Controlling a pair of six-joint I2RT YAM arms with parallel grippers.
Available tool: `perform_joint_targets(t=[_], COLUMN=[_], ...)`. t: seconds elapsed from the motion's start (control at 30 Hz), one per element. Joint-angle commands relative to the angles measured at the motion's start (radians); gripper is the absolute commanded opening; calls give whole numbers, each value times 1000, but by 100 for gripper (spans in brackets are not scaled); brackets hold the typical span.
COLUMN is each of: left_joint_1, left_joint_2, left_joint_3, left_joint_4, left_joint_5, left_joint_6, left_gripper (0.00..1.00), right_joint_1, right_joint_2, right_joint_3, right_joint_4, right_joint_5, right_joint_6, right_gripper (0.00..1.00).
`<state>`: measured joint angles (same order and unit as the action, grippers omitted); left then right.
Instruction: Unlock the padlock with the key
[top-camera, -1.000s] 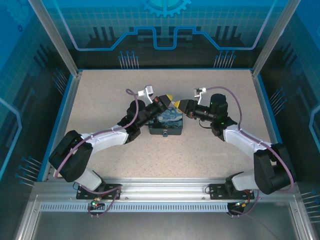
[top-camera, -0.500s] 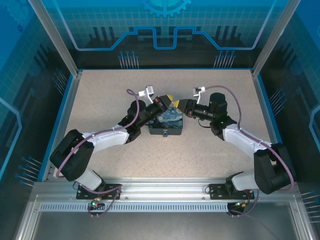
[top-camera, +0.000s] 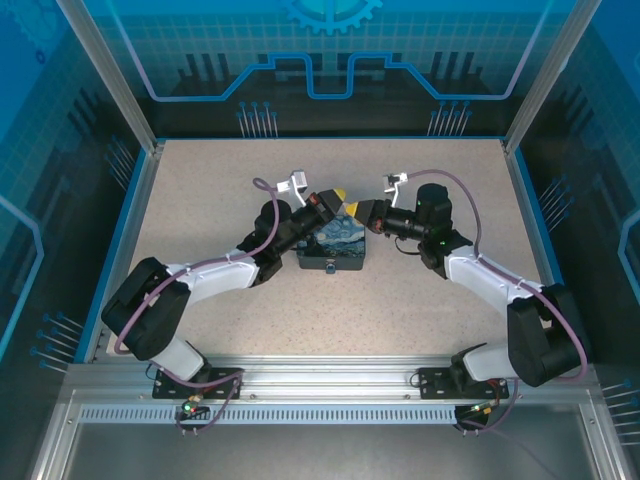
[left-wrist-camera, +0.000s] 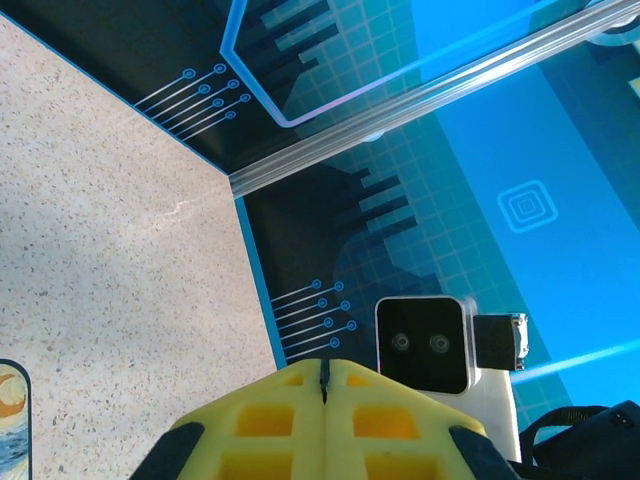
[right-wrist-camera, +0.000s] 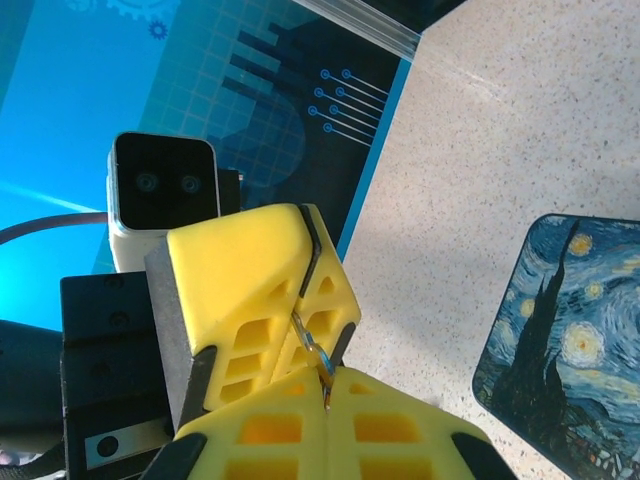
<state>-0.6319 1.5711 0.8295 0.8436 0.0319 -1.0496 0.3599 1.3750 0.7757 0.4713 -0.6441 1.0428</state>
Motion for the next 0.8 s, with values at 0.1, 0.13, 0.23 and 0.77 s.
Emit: perform_joint_targets(t=[0.1,0.13,0.23,0.77], left_joint_1=[15,23,52,88], left_joint_2=[-31,-50,-120,-160], left_joint_3=[-6,-8,1,275], left_joint_4=[-29,-52,-187,-987], left_joint_5=[5,5,14,173], left_joint_6=[-15,-17,-24,-53], left_gripper=[40,50,61,62], right_joint_1=[9,9,11,281], right_joint_2=[-19,-26,-52,-122], right_joint_3=[41,44,65,227], right_joint_4=[-98,-133,-259,-714], right_joint_5=[3,13,55,767], right_joint_6=[-82,-107,-200,-668], right_gripper=[0,0,0,0])
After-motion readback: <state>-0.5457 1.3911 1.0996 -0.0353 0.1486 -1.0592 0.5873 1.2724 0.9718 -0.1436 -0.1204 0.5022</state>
